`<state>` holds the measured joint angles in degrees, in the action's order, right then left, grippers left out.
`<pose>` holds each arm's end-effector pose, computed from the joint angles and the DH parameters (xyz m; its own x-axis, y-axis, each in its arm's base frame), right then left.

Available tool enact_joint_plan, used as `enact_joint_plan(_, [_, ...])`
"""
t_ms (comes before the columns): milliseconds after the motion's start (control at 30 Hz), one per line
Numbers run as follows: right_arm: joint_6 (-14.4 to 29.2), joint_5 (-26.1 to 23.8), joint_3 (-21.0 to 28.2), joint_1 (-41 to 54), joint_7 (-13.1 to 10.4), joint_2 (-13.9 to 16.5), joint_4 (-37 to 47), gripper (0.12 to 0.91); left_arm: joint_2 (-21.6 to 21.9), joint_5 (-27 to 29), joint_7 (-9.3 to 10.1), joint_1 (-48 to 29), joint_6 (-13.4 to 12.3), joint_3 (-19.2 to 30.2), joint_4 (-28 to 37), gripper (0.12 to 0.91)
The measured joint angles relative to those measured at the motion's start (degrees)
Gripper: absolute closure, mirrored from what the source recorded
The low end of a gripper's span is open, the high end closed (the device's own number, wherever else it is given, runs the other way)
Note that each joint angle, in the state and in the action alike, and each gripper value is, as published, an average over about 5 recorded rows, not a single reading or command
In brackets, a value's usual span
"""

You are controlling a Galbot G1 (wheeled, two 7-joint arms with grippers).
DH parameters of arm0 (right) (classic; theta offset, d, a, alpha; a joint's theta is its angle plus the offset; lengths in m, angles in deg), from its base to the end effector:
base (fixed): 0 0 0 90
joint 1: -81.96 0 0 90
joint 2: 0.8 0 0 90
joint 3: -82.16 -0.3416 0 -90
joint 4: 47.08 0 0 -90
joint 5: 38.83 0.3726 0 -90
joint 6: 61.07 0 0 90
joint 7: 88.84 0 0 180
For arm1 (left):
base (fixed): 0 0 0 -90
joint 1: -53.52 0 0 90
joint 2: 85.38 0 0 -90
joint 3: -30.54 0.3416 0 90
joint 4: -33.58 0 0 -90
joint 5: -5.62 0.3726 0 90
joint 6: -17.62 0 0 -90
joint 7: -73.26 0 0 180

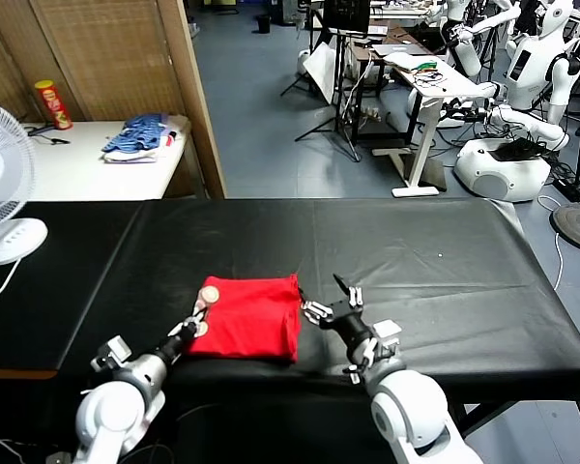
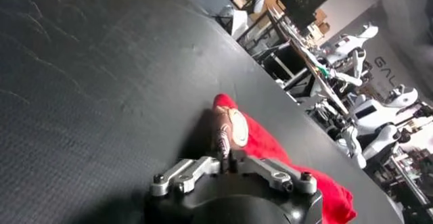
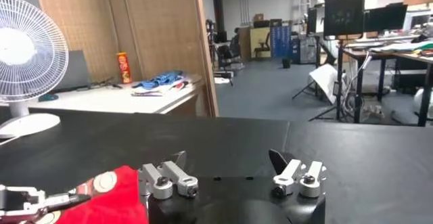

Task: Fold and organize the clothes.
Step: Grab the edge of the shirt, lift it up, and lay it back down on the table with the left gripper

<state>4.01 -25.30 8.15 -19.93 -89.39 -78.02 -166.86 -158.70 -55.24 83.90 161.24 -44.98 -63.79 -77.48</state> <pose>0.2687 0.0523 -0.2327 -0.9111 -0.3706 0.1804 -0.3630 0.9288 0.0749 0.2720 0.0848 -0.2879 -0.8929 0.2105 0.3981 -0.0966 0.7739 -0.6258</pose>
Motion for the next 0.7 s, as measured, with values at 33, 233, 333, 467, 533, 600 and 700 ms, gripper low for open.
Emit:
enact_joint_plan(33, [-0.05, -0.73, -0.14, -0.22, -0.18, -0.13, -0.13, 0.227, 0.12, 1.88, -0.35, -0.01, -0.51, 0.19, -0.23, 0.881])
enact_joint_plan(233, [-0.91, -4.92, -1.31, -1.81, -1.08, -1.0, -0.98, 0.227, 2.34, 20.09, -1.91, -0.4, -3.17, 0.92, -0.17, 0.888])
enact_joint_plan(333, [-1.0, -5.97, -1.97, -2.67, -1.18, -1.15, -1.48, 0.227, 4.47, 29.91, -2.12, -0.14, -3.71, 0.41, 0.18, 0.888])
enact_joint_plan(467, [-1.01, -6.85, -2.61, -3.68, -1.27, -1.07, -2.08, 0.227, 8.35, 41.1, -3.4, 0.78, -4.6, -1.05, 0.23, 0.888])
enact_joint_plan(533, [-1.03, -7.3, -2.74, -4.02, -1.28, -1.02, -2.23, 0.227, 10.7, 45.52, -4.27, 1.41, -5.06, -2.06, 0.23, 0.888])
enact_joint_plan(600, [-1.07, -7.6, -2.75, -4.26, -1.28, -1.03, -2.31, 0.227, 13.31, 49.27, -4.85, 2.1, -5.29, -3.32, 0.26, 0.888])
enact_joint_plan(700, [-1.16, -7.75, -2.69, -4.47, -1.28, -1.11, -2.44, 0.227, 17.61, 54.21, -5.12, 3.18, -5.41, -5.73, 0.2, 0.888])
